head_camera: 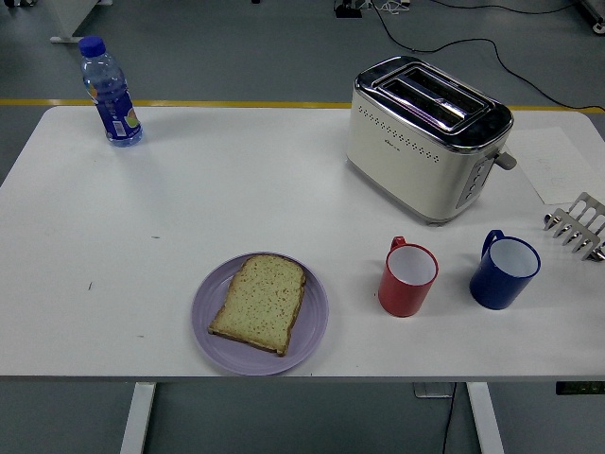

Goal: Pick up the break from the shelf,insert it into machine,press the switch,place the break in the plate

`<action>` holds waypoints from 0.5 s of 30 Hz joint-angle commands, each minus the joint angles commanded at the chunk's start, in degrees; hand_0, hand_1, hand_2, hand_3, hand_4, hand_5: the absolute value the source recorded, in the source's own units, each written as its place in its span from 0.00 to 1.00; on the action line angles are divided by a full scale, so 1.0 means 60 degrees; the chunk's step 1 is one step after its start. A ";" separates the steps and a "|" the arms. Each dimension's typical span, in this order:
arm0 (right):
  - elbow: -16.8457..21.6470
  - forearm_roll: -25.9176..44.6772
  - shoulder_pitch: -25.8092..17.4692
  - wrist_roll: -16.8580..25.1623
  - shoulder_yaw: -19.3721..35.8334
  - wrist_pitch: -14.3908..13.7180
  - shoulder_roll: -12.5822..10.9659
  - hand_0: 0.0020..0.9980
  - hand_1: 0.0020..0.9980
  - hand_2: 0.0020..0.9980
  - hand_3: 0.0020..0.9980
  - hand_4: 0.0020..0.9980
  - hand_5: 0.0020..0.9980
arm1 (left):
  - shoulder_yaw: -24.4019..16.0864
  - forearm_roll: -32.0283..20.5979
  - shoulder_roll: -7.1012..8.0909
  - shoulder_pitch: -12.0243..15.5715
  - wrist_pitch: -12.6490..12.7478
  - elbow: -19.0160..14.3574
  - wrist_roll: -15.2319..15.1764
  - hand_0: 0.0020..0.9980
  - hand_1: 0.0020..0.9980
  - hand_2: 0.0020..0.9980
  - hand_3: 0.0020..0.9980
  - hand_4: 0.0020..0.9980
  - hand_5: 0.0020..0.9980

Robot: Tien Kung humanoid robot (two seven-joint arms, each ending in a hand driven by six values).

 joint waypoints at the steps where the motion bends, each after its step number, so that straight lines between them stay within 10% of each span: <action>1: -0.0012 0.0014 -0.0037 0.0007 0.0021 -0.0009 0.0025 0.74 0.71 0.70 0.65 0.53 0.37 | 0.0006 -0.0012 -0.0002 -0.0003 0.0001 0.0000 -0.0003 0.67 0.69 0.68 0.55 0.28 0.87; 15: -0.0159 0.0385 -0.0406 0.0524 0.0050 -0.0585 0.0342 0.73 0.70 0.70 0.64 0.52 0.39 | 0.0018 -0.0071 0.0009 -0.0052 0.0020 0.0000 -0.0049 0.67 0.69 0.68 0.55 0.28 0.87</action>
